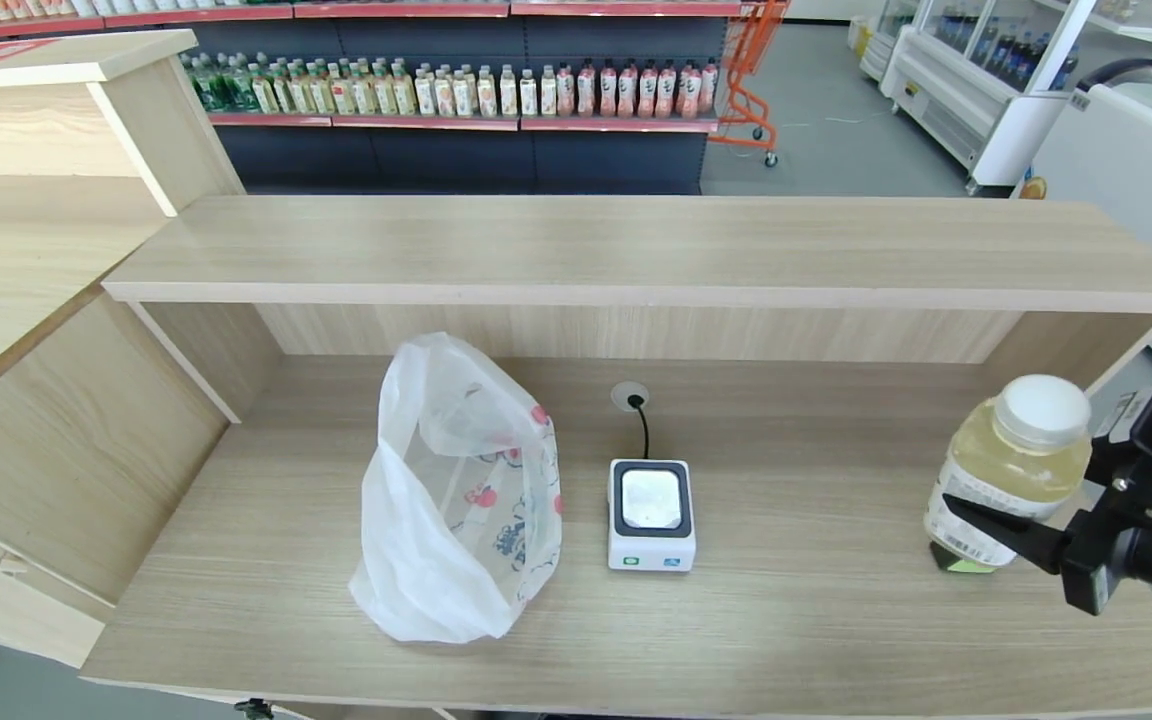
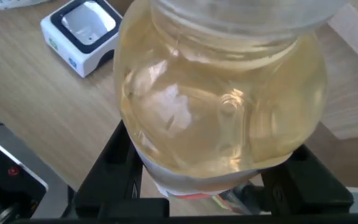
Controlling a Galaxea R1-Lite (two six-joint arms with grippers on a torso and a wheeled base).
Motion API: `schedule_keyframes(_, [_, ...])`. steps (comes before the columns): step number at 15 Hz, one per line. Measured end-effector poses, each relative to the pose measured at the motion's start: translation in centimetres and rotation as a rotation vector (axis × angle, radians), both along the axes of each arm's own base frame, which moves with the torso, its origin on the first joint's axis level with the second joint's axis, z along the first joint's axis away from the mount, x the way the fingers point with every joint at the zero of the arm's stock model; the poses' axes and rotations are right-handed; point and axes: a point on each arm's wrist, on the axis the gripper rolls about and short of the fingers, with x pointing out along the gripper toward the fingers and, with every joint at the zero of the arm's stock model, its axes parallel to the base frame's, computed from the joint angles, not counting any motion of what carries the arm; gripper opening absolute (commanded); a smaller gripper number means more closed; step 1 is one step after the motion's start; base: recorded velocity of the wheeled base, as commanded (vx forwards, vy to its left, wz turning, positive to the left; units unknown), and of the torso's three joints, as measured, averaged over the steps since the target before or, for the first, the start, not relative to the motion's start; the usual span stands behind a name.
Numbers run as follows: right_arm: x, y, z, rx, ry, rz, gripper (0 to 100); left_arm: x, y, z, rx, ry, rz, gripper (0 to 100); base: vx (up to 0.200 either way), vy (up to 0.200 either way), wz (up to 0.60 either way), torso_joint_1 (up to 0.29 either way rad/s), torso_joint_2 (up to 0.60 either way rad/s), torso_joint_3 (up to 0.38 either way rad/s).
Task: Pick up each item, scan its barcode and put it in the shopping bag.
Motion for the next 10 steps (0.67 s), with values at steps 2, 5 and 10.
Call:
schedule_keyframes(2, [-0.57,0.28,0.23,0.039,0.0,0.018,0,0.0,0.0,0.0,0.0,0.0,0.0,100,0.0,0.0,0.0,0.0,0.0,0.0])
schedule_keyframes(5, [-0.85,0.3,0.44,0.076,0.005,0.014,0,0.0,0.0,0.0,0.001,0.0,0.0,100,0.0,0.0,0.0,0.0,0.0,0.0])
schedule_keyframes(10, [-0.28,0.45,0.35,0.132,0.043,0.025,0,0.0,0.0,0.0,0.0,0.0,0.0,100,0.0,0.16,0.0,0.0,0.0,0.006])
